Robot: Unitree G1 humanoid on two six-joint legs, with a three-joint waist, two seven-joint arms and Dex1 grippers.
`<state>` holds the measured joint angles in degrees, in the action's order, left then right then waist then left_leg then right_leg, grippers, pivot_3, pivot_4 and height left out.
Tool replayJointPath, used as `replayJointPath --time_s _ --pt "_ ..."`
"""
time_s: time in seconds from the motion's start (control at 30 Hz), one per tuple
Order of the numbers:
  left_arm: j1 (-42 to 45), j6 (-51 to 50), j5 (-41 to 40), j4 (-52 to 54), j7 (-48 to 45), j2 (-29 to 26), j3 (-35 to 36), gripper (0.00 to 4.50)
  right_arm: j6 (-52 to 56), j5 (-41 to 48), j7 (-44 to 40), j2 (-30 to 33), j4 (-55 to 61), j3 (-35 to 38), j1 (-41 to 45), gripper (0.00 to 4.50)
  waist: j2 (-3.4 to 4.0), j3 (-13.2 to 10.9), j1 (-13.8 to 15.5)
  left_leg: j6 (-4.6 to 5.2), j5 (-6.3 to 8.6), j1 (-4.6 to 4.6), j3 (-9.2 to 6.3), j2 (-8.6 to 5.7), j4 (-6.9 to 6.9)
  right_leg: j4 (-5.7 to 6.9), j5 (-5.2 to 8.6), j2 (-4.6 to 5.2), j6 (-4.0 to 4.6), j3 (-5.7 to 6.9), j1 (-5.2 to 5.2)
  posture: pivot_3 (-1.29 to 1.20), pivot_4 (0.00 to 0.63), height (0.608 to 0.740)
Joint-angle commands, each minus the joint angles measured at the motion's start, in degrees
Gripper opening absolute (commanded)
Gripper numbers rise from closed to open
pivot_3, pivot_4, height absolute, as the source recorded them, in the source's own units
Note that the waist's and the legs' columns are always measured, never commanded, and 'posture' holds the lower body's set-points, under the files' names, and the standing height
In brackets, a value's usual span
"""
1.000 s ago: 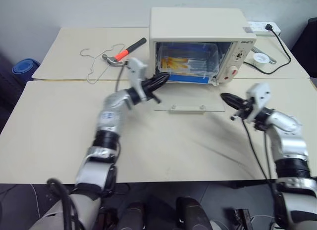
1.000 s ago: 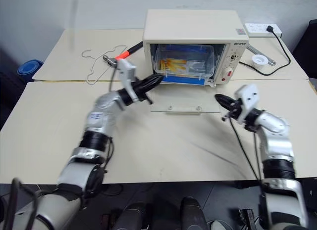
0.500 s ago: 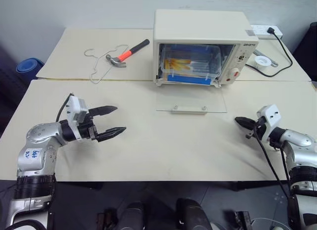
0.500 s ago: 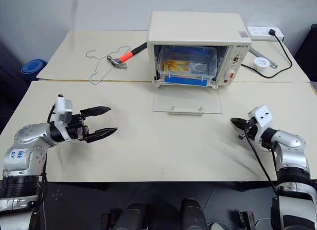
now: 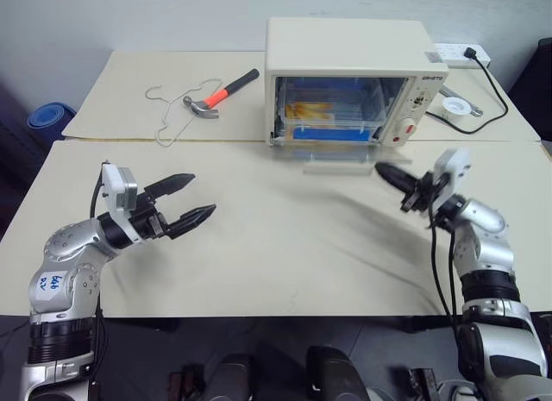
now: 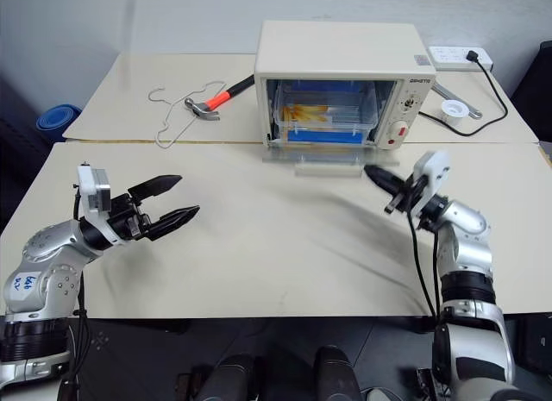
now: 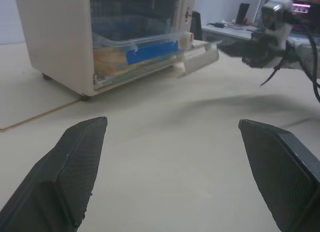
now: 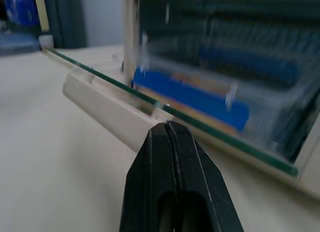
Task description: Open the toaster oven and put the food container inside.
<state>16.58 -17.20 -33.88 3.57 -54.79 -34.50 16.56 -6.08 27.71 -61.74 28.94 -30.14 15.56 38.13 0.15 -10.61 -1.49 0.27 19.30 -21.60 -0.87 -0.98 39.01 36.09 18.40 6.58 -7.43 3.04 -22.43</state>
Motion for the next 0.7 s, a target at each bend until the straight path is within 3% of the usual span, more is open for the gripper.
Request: replayJointPath --time_s 0.03,0.17,0.4,0.63,0.7 --pt "-0.5 2.2 0.9 0.0 0.7 -0.1 0.7 4.48 3.7 5.6 2.2 -0.7 5.9 3.3 1.6 0.00 0.00 0.0 -0.1 0.00 0.00 0.00 0.00 0.00 -0.02 0.00 0.00 0.00 0.00 0.00 -0.01 0.00 0.150 0.740" --pt "-3.2 5.0 3.3 0.6 1.7 -0.4 0.8 4.48 9.6 9.5 3.1 0.2 13.8 3.4 -0.1 0.00 0.00 0.0 0.0 0.00 0.00 0.00 0.01 0.00 -0.03 0.00 0.00 0.01 0.00 -0.01 -0.01 0.00 0.150 0.740" --pt "-12.5 8.6 7.5 2.5 1.6 -3.2 2.3 4.50 7.3 4.2 -10.1 8.5 27.7 -3.1 -18.4 2.11 0.00 0.0 0.4 0.06 0.04 0.00 0.04 -0.03 -0.13 -0.05 0.00 0.03 0.00 -0.04 0.00 0.00 0.150 0.740" --pt "-18.2 11.5 10.2 4.6 5.9 -0.9 1.9 4.50 -1.6 0.7 -13.1 10.7 23.2 -1.2 -27.3 4.47 0.00 0.0 1.3 0.13 0.08 0.15 0.12 -0.03 0.00 -0.14 0.00 0.06 0.00 -0.12 0.13 0.00 0.150 0.740" --pt "-18.0 12.6 11.2 3.6 7.3 -0.3 1.7 4.50 -2.6 0.7 -11.8 9.8 23.1 -0.7 -27.8 4.47 0.00 0.0 1.4 0.11 0.09 0.19 0.13 -0.03 -0.01 -0.13 0.01 0.07 0.01 -0.14 0.14 0.00 0.150 0.740"
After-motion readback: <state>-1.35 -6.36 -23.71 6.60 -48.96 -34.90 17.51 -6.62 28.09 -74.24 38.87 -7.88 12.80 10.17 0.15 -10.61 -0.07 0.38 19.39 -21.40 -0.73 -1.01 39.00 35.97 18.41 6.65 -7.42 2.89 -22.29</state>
